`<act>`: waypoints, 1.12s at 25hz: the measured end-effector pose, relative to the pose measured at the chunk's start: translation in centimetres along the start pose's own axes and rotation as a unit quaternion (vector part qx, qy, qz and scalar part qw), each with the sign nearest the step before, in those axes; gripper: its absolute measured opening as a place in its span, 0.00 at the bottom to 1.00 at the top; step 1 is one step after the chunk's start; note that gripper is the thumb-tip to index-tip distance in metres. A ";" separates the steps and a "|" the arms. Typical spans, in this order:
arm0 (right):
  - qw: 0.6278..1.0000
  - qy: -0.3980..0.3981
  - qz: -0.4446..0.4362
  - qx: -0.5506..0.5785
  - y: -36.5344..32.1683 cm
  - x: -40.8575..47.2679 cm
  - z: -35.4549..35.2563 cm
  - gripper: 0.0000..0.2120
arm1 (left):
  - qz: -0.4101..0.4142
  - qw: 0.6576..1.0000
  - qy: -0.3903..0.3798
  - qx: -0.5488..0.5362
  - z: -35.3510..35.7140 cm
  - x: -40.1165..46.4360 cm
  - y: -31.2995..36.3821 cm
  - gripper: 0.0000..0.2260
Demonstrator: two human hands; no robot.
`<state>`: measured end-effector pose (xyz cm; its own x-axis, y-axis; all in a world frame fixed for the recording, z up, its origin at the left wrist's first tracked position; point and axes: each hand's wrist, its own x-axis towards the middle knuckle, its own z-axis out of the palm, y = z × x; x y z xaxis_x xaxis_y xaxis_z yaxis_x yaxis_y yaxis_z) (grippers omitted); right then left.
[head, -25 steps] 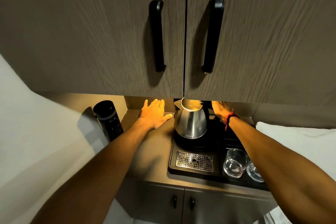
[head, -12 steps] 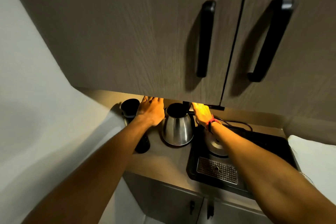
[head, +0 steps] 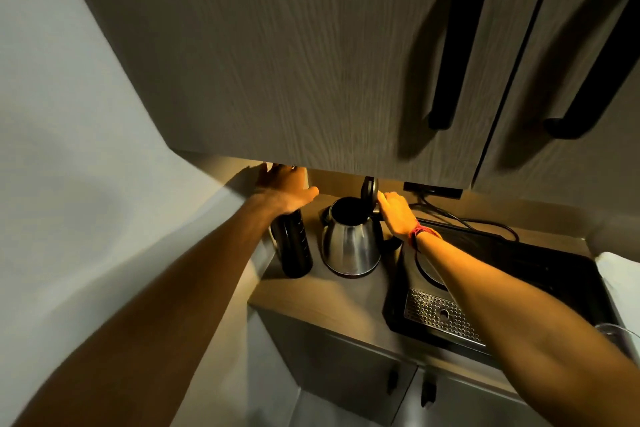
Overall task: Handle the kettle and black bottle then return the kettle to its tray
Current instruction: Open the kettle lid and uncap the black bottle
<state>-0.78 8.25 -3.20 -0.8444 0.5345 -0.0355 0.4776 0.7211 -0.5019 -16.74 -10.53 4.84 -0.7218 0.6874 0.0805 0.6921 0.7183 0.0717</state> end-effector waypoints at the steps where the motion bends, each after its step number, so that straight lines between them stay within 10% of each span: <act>1: 0.999 0.033 -0.006 -0.017 -0.1 0.2 -0.4 0.18 | -0.007 1.000 -0.020 -0.011 -0.2 0.0 -0.4 0.30; 16: 0.976 0.115 -0.020 -0.186 1.0 -0.1 -1.1 0.32 | -0.076 0.995 -0.057 -0.009 -2.4 0.6 -2.7 0.29; 22: 0.977 0.116 -0.018 -0.178 1.2 0.0 -0.7 0.32 | 0.126 0.977 0.167 -0.050 -1.2 -1.4 1.9 0.17; 28: 0.978 0.113 -0.008 -0.174 1.4 0.2 -0.2 0.33 | 0.255 0.959 -0.107 0.057 10.8 -7.6 3.8 0.27</act>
<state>-0.25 9.43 -3.74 -0.7964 0.5769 0.1812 0.5512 0.8158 -0.1750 -8.74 -11.82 -6.23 -0.2836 0.9500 -0.1305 0.9589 0.2818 -0.0320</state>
